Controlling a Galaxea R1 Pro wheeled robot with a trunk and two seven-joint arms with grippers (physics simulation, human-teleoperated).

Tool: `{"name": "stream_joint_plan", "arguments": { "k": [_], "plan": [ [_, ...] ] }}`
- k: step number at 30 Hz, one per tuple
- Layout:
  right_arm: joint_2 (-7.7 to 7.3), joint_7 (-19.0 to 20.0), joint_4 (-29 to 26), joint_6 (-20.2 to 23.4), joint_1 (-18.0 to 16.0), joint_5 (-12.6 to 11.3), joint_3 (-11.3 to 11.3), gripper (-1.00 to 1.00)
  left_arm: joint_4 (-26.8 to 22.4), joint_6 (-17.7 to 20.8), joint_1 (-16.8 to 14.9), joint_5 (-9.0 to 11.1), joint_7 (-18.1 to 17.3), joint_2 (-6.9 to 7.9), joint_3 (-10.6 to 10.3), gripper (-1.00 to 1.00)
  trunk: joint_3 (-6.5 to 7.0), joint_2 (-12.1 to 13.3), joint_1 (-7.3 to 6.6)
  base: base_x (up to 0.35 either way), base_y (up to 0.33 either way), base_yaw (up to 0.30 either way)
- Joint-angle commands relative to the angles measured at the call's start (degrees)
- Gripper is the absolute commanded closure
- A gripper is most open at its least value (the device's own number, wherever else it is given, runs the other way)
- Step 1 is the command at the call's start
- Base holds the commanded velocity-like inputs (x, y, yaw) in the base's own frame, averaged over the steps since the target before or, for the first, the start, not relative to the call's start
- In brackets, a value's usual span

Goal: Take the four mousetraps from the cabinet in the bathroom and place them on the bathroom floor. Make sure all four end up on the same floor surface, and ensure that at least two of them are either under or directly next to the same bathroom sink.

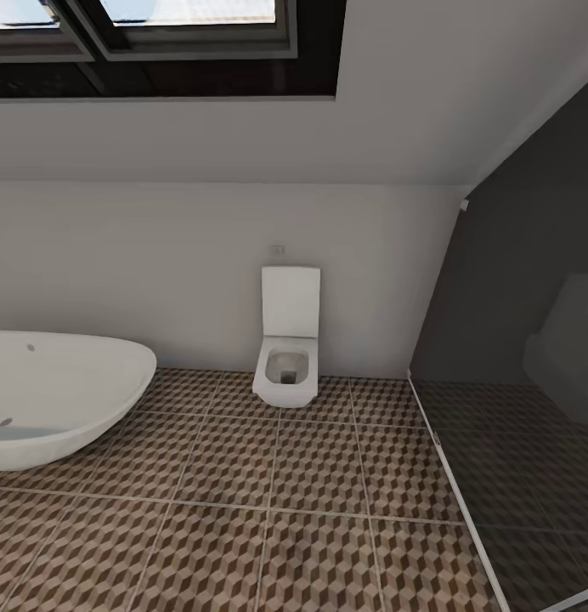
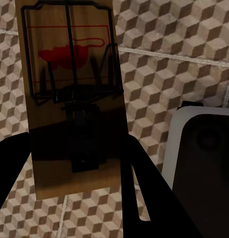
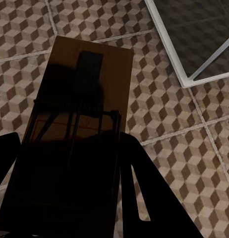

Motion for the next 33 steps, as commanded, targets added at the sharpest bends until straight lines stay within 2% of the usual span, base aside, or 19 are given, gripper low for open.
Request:
{"name": "stream_joint_plan", "arguments": {
  "k": [1, 33],
  "plan": [
    [-0.01, -0.5, 0.0, -0.1, 0.0, -0.1, 0.5, 1.0, 0.1, -0.2, -0.1, -0.1, 0.3, -0.03, -0.4, 1.0, -0.11, -0.1, 0.03, 0.0, 0.0, 0.0],
    [-0.01, -0.5, 0.0, -0.1, 0.0, -0.1, 0.5, 1.0, 0.1, -0.2, -0.1, -0.1, 0.3, -0.03, -0.4, 1.0, -0.11, -0.1, 0.03, 0.0, 0.0, 0.0]
  ]
}}
